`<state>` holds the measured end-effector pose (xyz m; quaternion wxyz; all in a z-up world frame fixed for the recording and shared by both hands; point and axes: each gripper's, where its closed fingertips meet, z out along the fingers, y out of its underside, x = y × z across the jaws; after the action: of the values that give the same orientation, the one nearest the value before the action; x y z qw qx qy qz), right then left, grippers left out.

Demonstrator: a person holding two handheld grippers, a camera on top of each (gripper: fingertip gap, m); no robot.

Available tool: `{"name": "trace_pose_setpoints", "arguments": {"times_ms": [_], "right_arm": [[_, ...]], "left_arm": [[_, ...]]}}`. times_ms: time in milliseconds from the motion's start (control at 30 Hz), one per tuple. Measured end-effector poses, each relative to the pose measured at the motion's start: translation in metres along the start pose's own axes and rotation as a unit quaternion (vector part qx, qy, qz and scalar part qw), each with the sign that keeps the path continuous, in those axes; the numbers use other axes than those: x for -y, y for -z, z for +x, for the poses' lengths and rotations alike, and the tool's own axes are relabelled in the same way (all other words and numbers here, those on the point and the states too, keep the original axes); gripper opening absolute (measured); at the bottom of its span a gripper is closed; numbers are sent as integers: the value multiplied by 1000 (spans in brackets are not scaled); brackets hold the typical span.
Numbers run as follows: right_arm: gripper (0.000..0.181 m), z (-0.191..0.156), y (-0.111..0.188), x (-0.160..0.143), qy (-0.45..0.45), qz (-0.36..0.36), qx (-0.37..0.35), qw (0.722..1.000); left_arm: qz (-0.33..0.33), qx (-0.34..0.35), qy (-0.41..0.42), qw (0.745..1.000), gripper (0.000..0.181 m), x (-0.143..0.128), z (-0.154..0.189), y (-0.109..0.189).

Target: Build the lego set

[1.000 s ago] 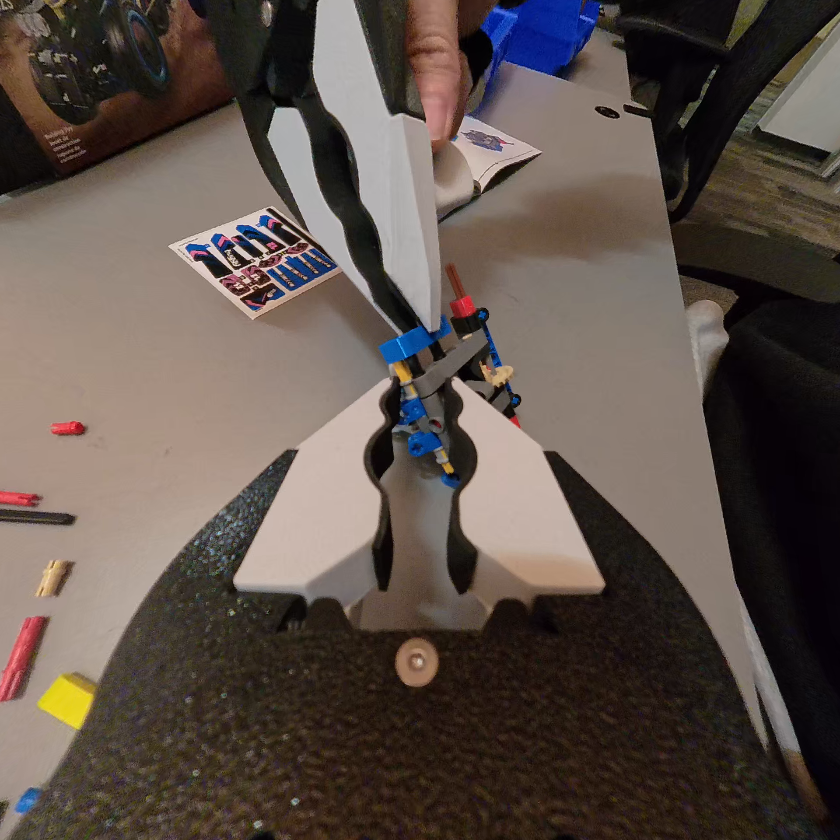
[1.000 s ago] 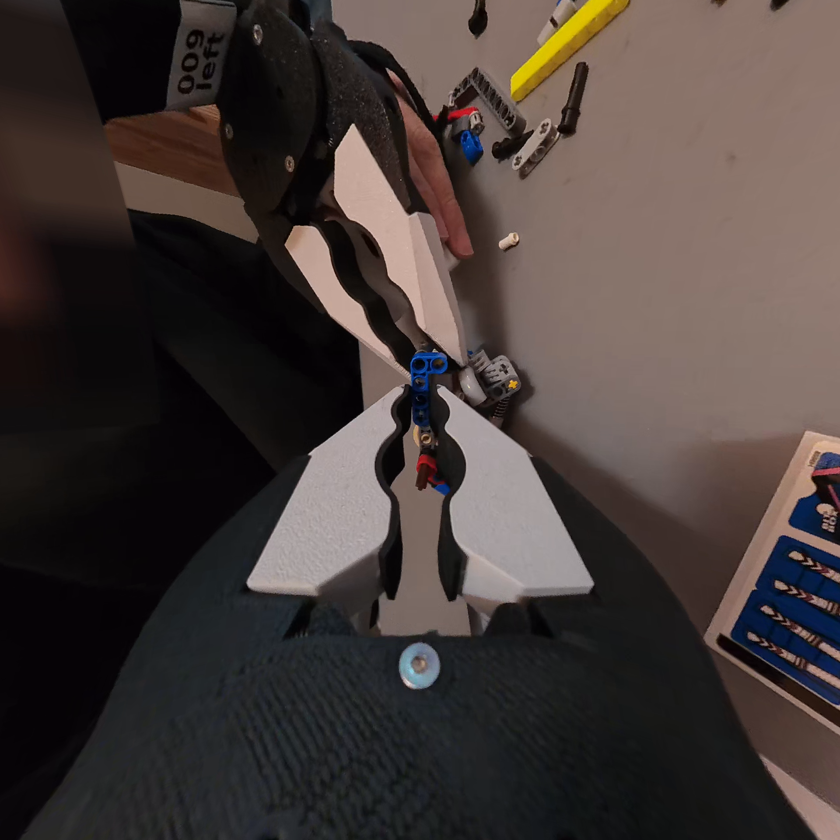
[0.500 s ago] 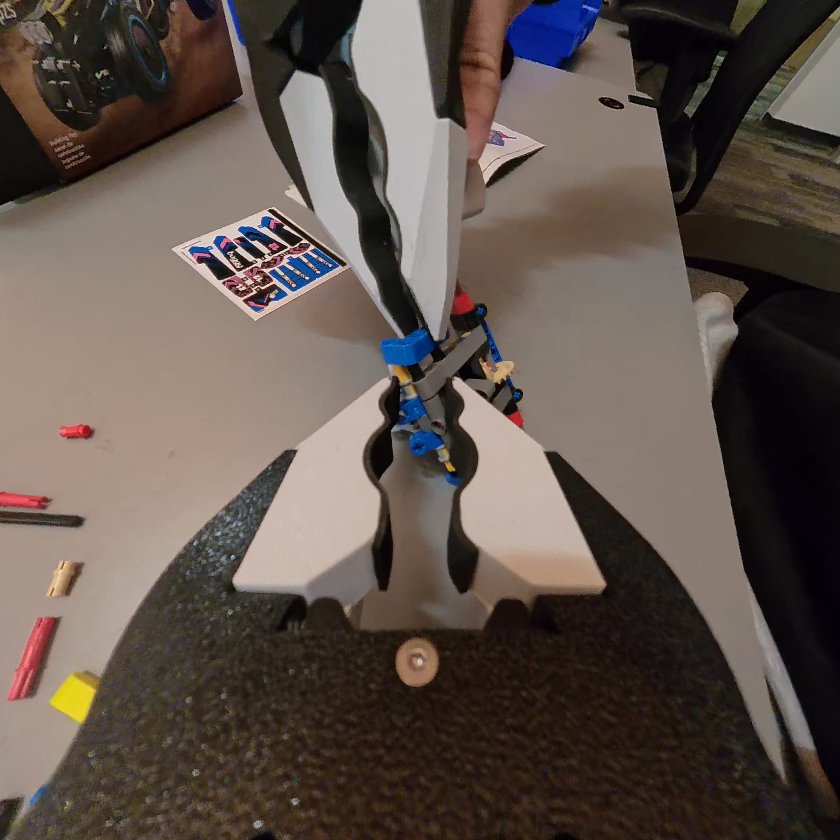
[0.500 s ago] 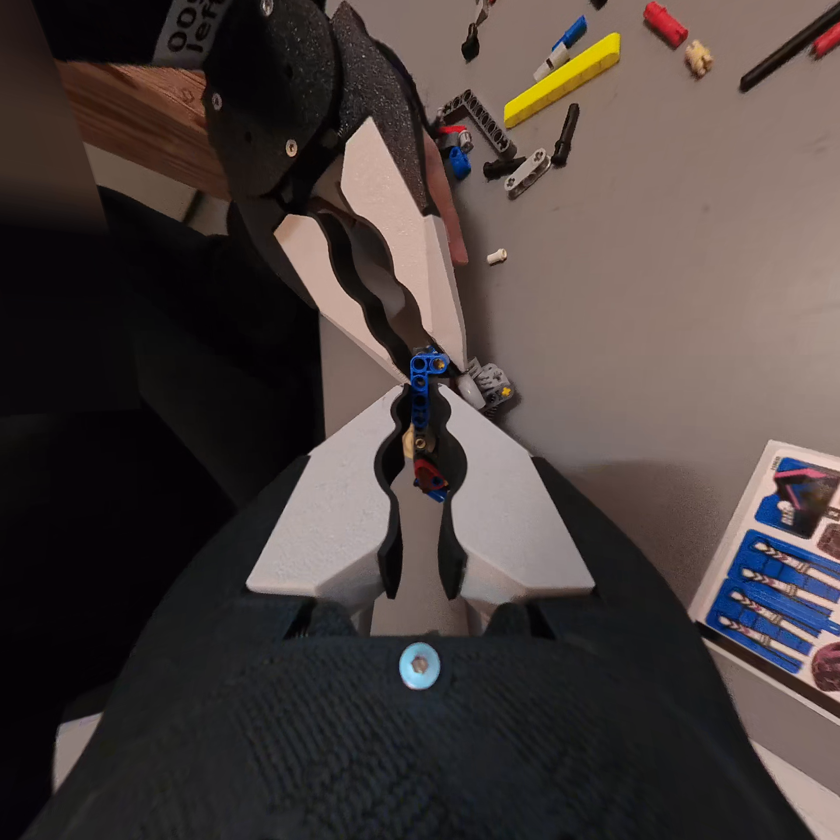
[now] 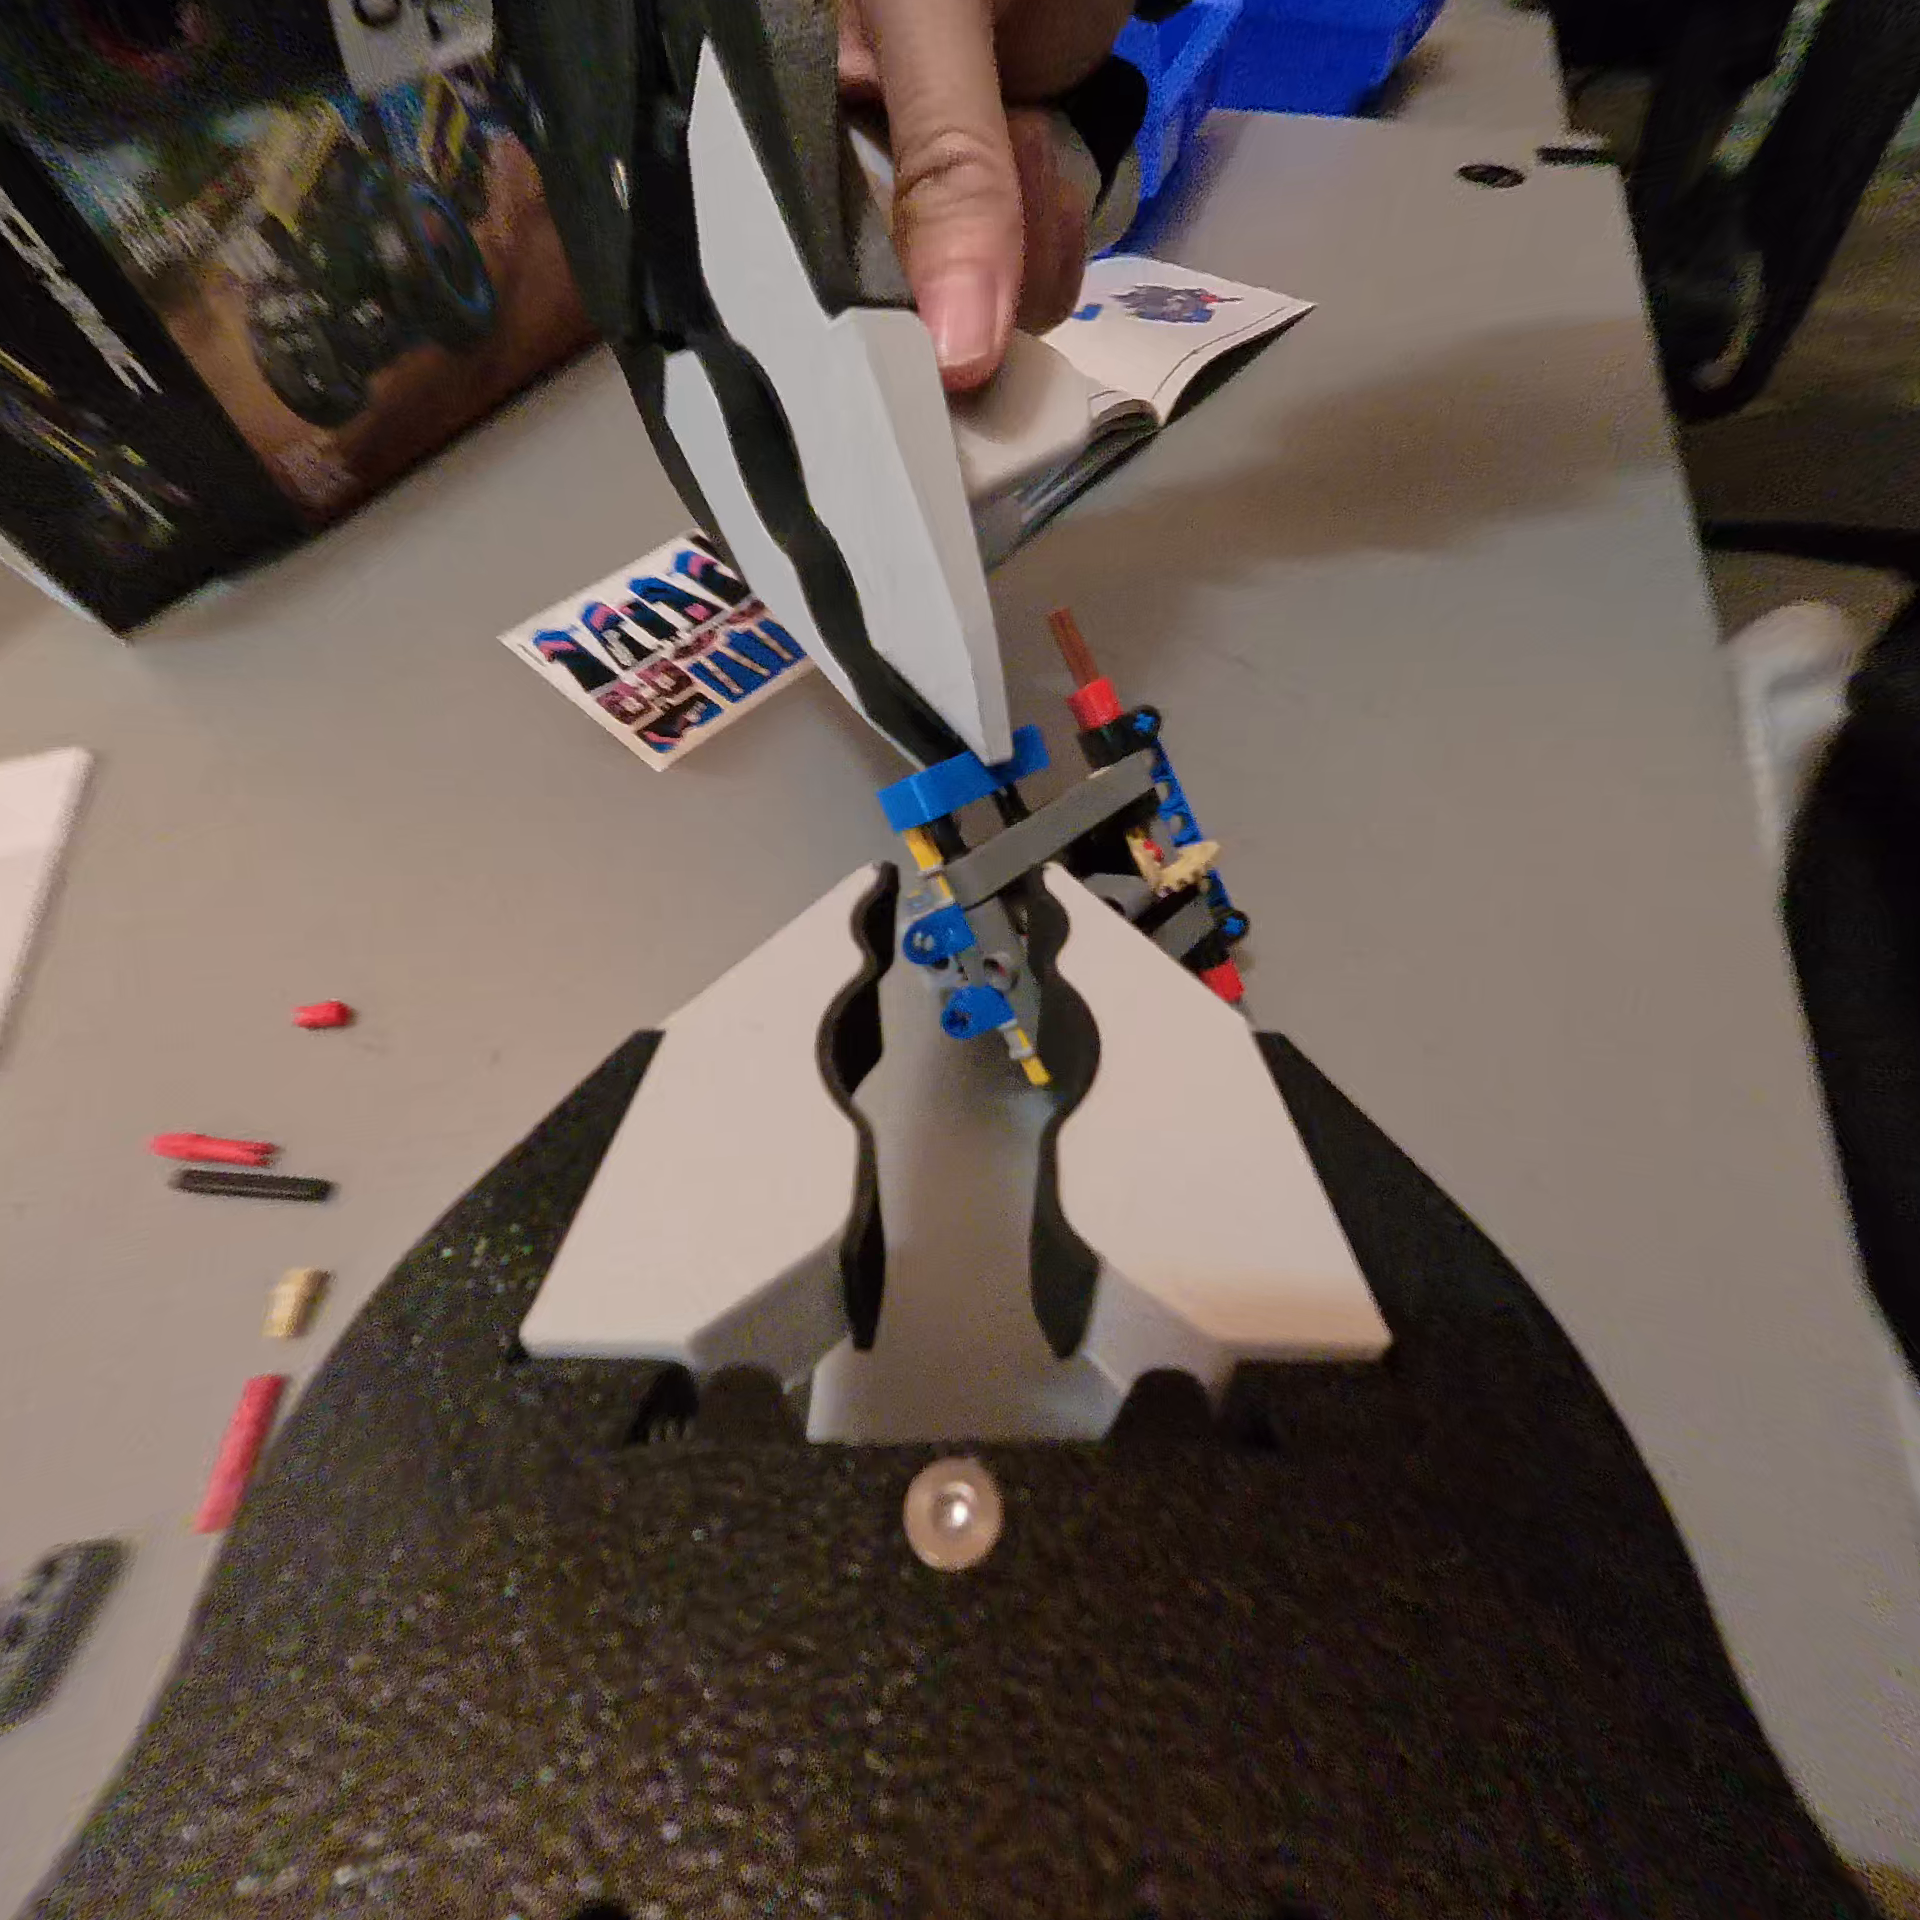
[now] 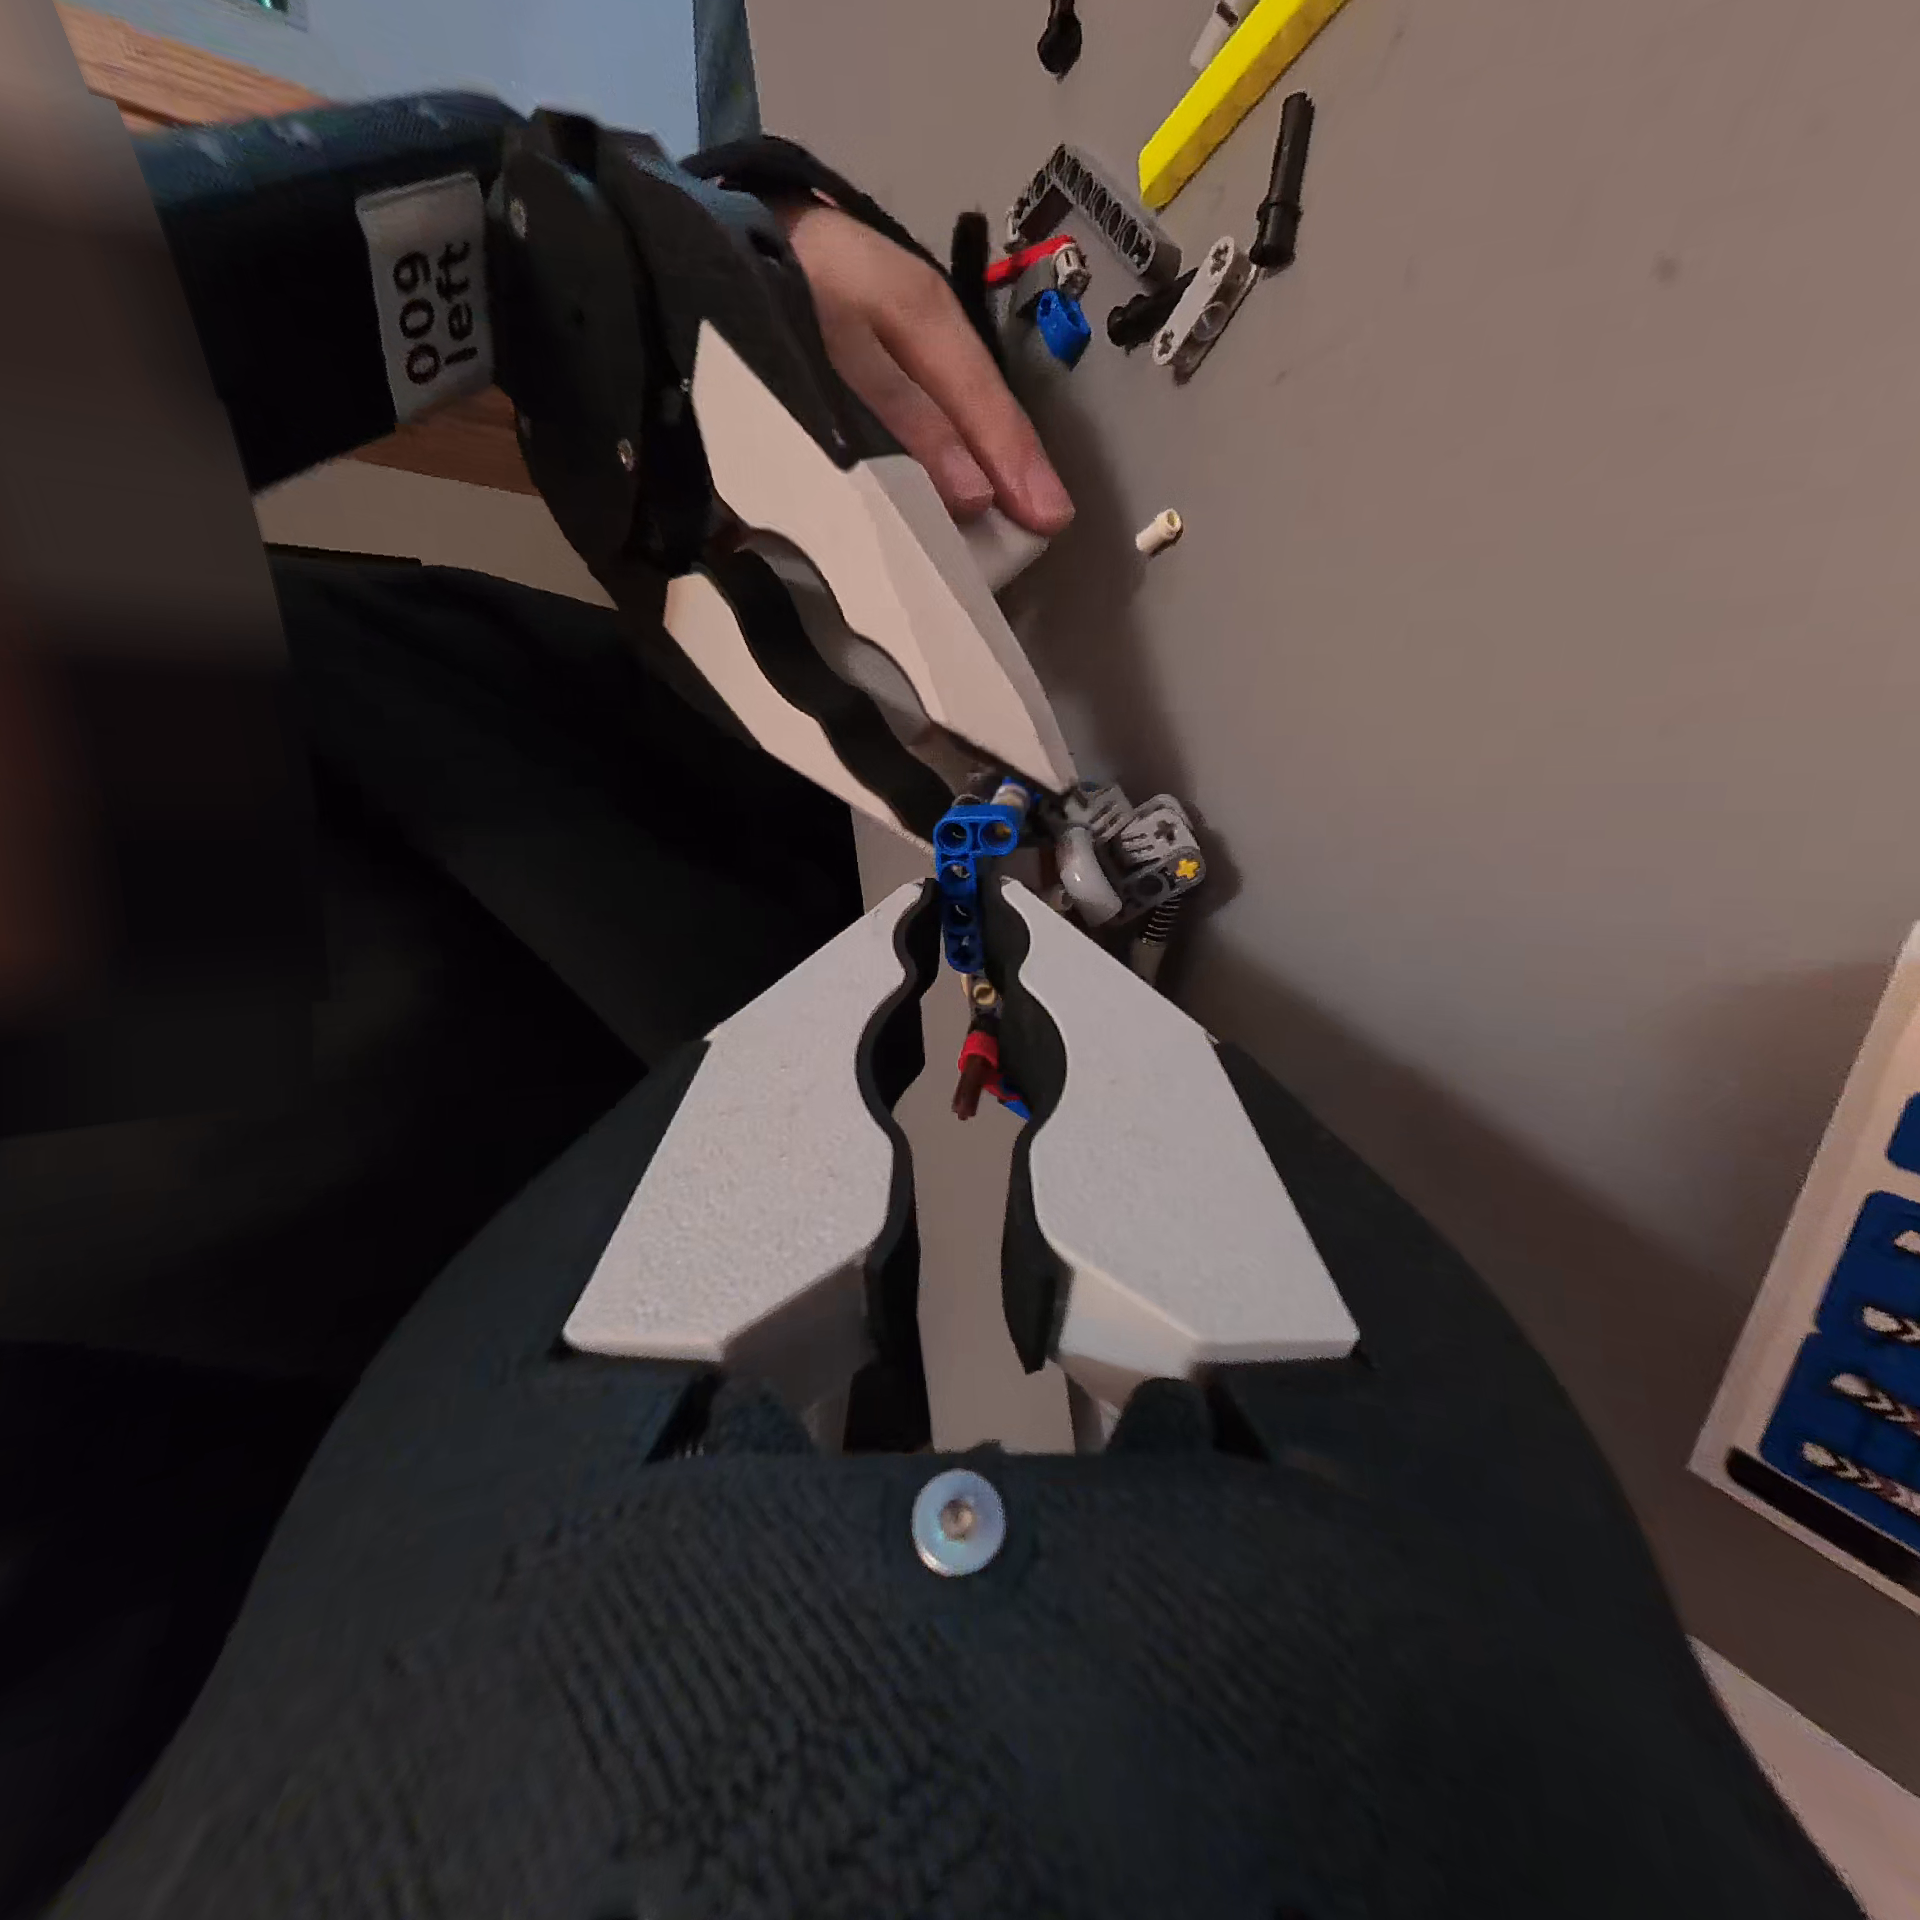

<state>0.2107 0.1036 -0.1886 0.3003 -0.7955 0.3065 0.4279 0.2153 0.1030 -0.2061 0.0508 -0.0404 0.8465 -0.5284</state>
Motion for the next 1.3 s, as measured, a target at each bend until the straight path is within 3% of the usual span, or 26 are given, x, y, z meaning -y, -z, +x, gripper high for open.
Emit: {"name": "trace_pose_setpoints", "arguments": {"times_ms": [33, 133, 267, 400, 500, 600, 767, 1133, 1300], "right_arm": [[6, 0, 0, 0, -3, 2, 1, 1000], [6, -1, 0, -2, -7, 2, 2, 1000], [6, -3, -2, -5, -29, 4, 2, 1000], [6, -4, -6, -4, -41, 21, 9, 999], [6, -5, -11, -3, -35, 27, 10, 999], [6, -7, -15, -6, -32, 20, 10, 999], [6, -7, -14, -9, -45, 9, 3, 999], [6, -5, -14, -14, -65, -104, -65, 990], [6, -4, -15, -14, -85, -150, -102, 980]], "left_arm": [[2, 15, -22, 1000, 24, 1, 0, 1], [15, 67, -100, 993, 27, 5, -1, 2], [27, 151, -239, 959, 28, 11, 3, 6], [-15, 201, -393, 897, 19, 10, 10, 10], [-39, 201, -469, 859, 11, 7, 16, 10], [-34, 195, -500, 843, 12, 6, 23, 9], [-40, 196, -502, 842, 8, 5, 24, 7], [-74, 206, -572, 791, 6, 5, 25, 3], [-71, 200, -567, 796, 5, 4, 25, 3]]}}
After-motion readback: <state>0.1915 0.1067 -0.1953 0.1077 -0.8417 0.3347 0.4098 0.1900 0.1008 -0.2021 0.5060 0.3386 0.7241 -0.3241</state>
